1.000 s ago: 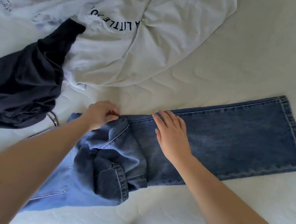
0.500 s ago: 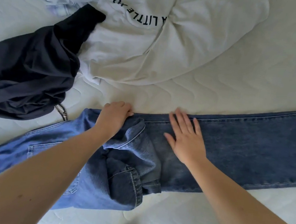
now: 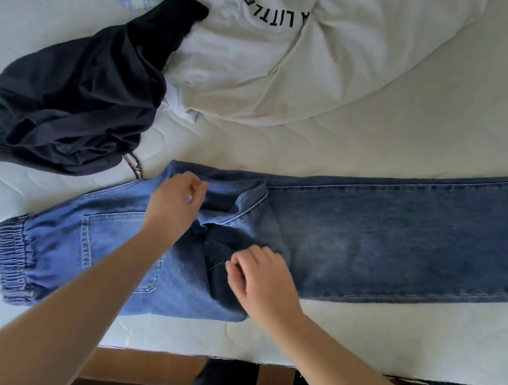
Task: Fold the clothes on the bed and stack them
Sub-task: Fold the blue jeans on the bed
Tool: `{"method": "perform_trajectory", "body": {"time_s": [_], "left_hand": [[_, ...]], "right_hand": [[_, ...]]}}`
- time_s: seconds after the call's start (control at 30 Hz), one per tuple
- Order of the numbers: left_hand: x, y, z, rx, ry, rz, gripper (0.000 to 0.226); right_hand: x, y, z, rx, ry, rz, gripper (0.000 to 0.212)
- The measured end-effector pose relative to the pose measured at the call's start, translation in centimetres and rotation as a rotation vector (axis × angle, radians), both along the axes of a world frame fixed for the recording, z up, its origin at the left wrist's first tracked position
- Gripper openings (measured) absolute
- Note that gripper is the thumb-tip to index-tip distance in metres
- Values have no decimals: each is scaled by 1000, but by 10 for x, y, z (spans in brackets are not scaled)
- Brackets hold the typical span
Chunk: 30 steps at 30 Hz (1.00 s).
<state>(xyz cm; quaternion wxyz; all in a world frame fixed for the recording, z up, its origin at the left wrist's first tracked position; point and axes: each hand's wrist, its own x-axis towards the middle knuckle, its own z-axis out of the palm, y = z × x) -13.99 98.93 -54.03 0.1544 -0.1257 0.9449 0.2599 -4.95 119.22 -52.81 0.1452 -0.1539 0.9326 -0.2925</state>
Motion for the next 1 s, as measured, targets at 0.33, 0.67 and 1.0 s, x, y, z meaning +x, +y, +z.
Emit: {"method": "perform_trajectory", "body": {"time_s": [0.33,0.67,1.0], "left_hand": [[68,3,-8,112,-230,-83,70],[48,51,34,243,-54,-379,46],[-5,172,70,378,-302,-710,33]], "right_hand": [[24,-13,-17,270,-245,-84,33],[-6,78,32,-248,-355,-426,23],[-48,173,73,-549,-486,-739,30]]}}
